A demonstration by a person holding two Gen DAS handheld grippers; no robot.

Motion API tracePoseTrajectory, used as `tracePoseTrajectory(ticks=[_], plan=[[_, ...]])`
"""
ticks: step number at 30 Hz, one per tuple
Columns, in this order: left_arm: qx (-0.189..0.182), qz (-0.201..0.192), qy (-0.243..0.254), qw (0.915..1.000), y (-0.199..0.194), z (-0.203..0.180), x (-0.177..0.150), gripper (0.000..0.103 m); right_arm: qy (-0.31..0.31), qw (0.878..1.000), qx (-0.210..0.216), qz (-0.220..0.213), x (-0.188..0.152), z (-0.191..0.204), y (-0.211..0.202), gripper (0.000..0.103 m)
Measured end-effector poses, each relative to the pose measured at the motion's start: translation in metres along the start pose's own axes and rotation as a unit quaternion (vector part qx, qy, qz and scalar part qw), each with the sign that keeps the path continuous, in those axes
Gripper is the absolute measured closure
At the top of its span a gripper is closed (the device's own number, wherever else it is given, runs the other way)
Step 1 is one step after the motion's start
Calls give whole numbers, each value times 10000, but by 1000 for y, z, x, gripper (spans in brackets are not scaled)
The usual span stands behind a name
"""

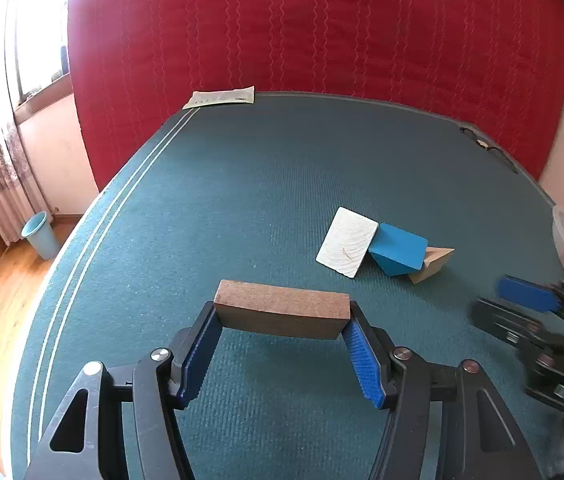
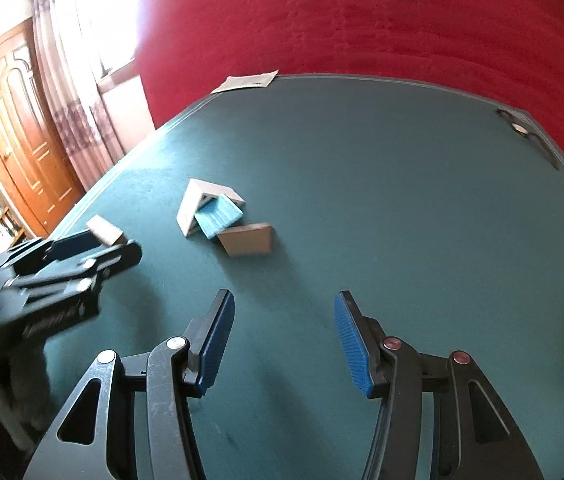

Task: Organize rigid objects
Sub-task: 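Grasp the small tan block with the right gripper while the left holds the long block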

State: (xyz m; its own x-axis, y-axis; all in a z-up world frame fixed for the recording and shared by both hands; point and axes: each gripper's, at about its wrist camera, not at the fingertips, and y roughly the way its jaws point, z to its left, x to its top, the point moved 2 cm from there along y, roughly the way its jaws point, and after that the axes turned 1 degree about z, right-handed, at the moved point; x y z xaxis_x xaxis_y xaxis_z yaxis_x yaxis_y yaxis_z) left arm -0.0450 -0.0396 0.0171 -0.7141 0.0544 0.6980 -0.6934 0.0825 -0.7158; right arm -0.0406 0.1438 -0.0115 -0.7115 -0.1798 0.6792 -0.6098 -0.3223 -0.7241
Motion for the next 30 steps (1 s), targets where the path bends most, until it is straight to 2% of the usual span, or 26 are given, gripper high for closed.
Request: tracePoseTrajectory(ticks=[12,14,16,18,30], plan=[[-324,28,-221,9992,-1,13,0,39,-157,9997,-147,130,38,31,47,50],[-352,30,-223,9991,-2,13,-1,39,-155,9997,-170,123,38,32,50,55],[-372,33,-218,9991,-1,13,-1,39,-178,9995,-238,86,36,32,48,65],[-385,36,-208,9990,-1,13,-1,39,-192,9995,-225,88,36,33,48,71],[-244,-88,-71,9996,-5,8,-4,39,-26,9998,-165,52,14,21,26,71]])
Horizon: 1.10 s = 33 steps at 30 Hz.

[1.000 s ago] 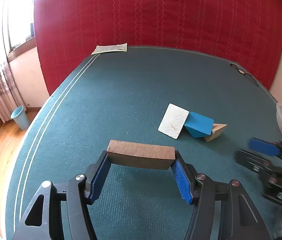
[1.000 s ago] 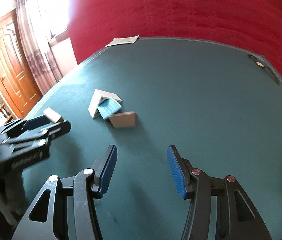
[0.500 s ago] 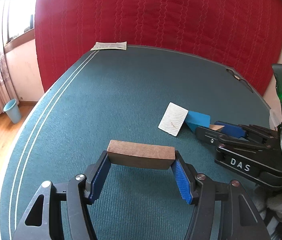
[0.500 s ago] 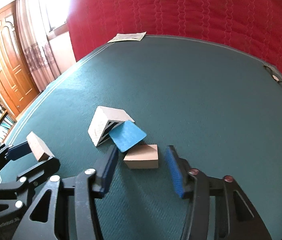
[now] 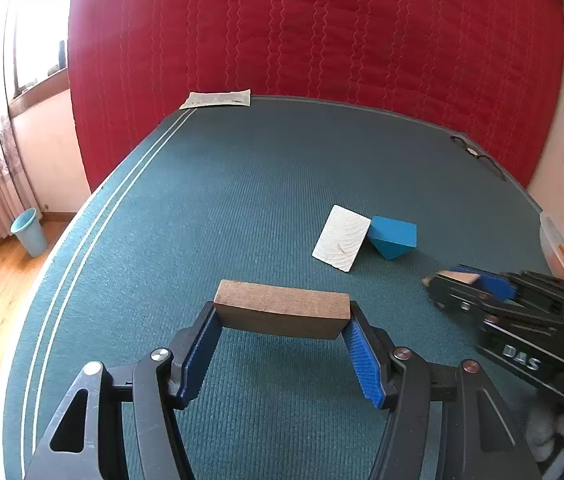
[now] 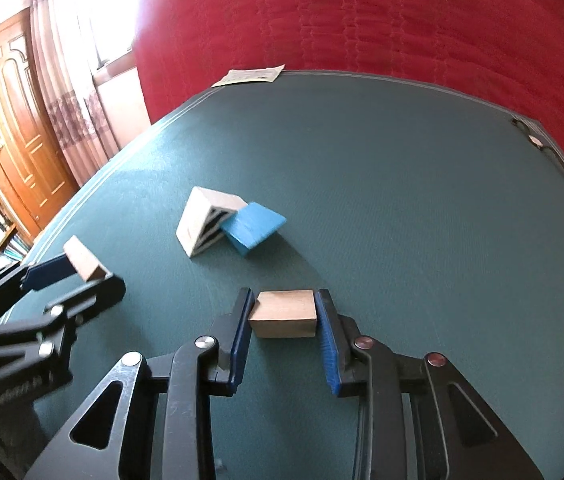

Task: Organize rigid objects
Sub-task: 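Grasp the small tan block with the right gripper while the left holds the long block, then release the small tan block into the bowl with right while left carries the bar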

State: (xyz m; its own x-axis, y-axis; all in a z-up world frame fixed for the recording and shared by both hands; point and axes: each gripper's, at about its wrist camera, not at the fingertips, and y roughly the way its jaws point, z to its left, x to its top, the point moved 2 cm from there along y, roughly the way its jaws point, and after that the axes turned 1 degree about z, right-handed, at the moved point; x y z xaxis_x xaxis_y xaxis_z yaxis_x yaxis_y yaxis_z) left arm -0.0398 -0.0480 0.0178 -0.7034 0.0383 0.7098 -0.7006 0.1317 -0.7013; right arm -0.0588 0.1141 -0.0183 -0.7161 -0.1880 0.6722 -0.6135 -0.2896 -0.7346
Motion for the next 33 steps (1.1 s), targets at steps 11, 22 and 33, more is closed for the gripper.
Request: tracePoseTrajectory(ticks=[11,22,33], plan=[[61,-15,81,9999,-6,-6,-5,39,301,9994,72,-150,-21,-23,-31,71],[-15,60,226,9997,-8,-21,-10,39,590,9975,-44,-390,-33,-53,-63,71],[-82,146,326,9993,-8,-38,-14,39,1096,9910,-445,-629,-51,-106,-98,71]])
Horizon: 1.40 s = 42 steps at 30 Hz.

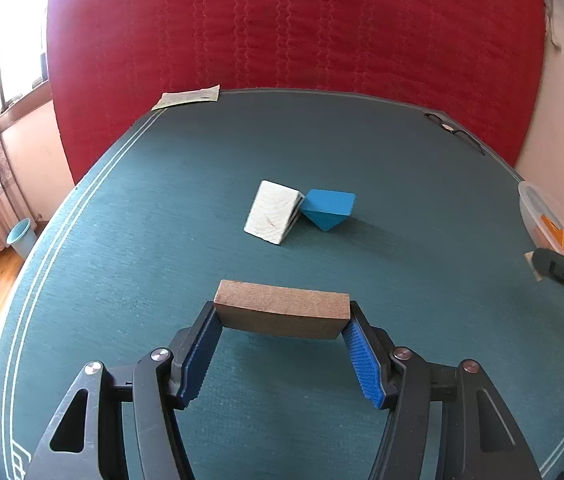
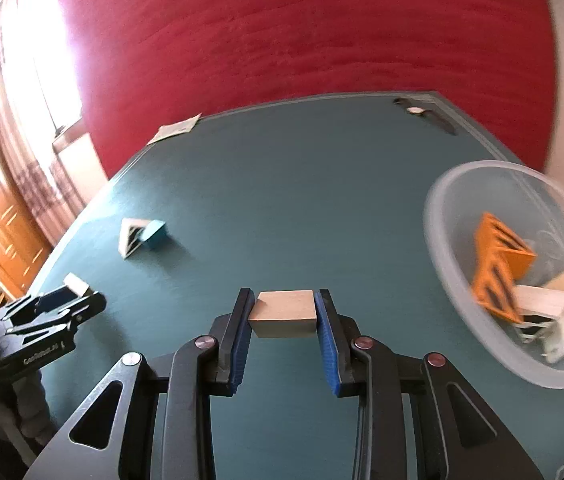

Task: Organize rigid objects
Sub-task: 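Release the small tan block into the bowl with right while left carries the bar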

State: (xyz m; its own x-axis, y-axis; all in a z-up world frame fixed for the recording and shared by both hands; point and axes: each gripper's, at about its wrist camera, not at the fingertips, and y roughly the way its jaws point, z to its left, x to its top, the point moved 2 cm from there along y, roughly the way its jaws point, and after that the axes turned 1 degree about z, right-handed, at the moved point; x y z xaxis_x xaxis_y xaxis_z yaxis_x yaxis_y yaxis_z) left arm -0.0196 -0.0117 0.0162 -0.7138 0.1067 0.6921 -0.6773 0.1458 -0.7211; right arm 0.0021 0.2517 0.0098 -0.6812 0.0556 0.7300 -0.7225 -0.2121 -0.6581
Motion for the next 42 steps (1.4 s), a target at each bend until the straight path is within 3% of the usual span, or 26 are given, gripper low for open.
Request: tracePoseTrajectory(ticks=[14,29,42], plan=[[-196,17,131,9997,-1,-28,0,39,535,9950,-601,-599,18,-72,-51,71],[-425,-61,278,9987,-9,-53,0,39,833,9908,-976,-423,12,-123,-43,71],[-532,-51,379,9978,-8,-64,2,39,821,9879,-1210,-525,6,-133,-51,71]])
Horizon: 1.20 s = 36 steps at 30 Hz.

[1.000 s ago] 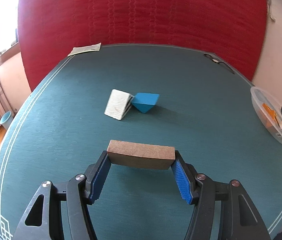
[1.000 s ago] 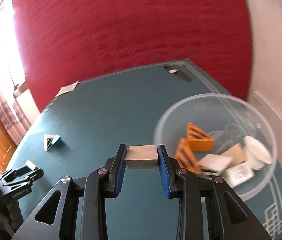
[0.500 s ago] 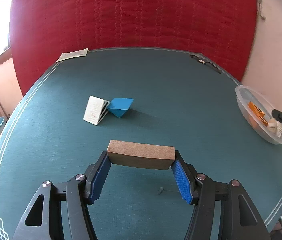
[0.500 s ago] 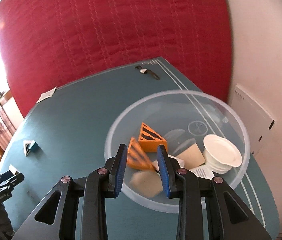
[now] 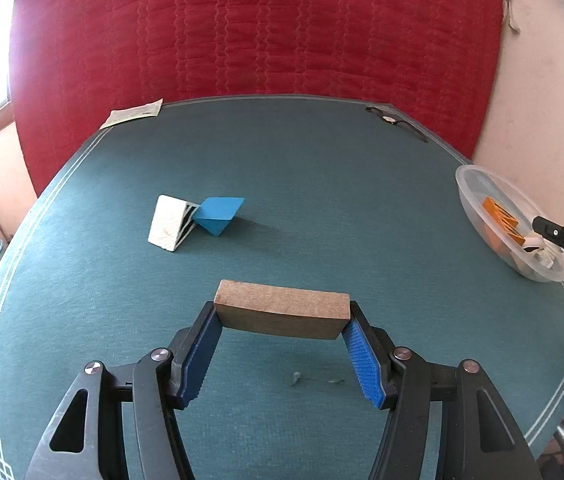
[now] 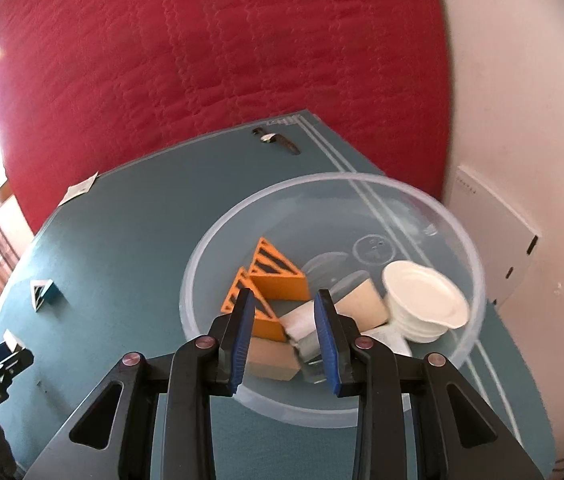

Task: Organize rigid objects
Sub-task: 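Release the small tan block into the bowl with right while left carries the bar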

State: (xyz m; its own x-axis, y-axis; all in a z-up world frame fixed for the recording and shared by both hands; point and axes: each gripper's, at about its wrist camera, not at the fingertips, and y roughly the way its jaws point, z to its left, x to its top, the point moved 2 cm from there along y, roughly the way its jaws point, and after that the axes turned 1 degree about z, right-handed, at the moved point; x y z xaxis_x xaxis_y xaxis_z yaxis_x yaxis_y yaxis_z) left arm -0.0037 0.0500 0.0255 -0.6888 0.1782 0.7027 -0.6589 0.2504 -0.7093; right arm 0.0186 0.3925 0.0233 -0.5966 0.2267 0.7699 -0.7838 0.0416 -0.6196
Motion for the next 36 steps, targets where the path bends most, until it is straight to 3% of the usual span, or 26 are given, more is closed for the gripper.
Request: tracePoseTrajectory(ticks=[7,17,23,25,36], plan=[[-149,-69,167,9997,-2,-22,9,39,25,9998,-81,-181,4,-9,-10,71],[-535,-185,723,9958,1,-82,31,39,98,9959,-618,-650,4,-27,-22,68],[-745,-240,1039,9915,8,-118,45,39,176,9947,-629,-795,4,-33,-26,63],[-834,-248,1141,9897,11,-131,50,39,220,9936,-667,-881,5,-34,-28,56],[-1226,-161,1499,9809,30,-185,69,39,459,9925,-621,-950,5,-45,-30,55]])
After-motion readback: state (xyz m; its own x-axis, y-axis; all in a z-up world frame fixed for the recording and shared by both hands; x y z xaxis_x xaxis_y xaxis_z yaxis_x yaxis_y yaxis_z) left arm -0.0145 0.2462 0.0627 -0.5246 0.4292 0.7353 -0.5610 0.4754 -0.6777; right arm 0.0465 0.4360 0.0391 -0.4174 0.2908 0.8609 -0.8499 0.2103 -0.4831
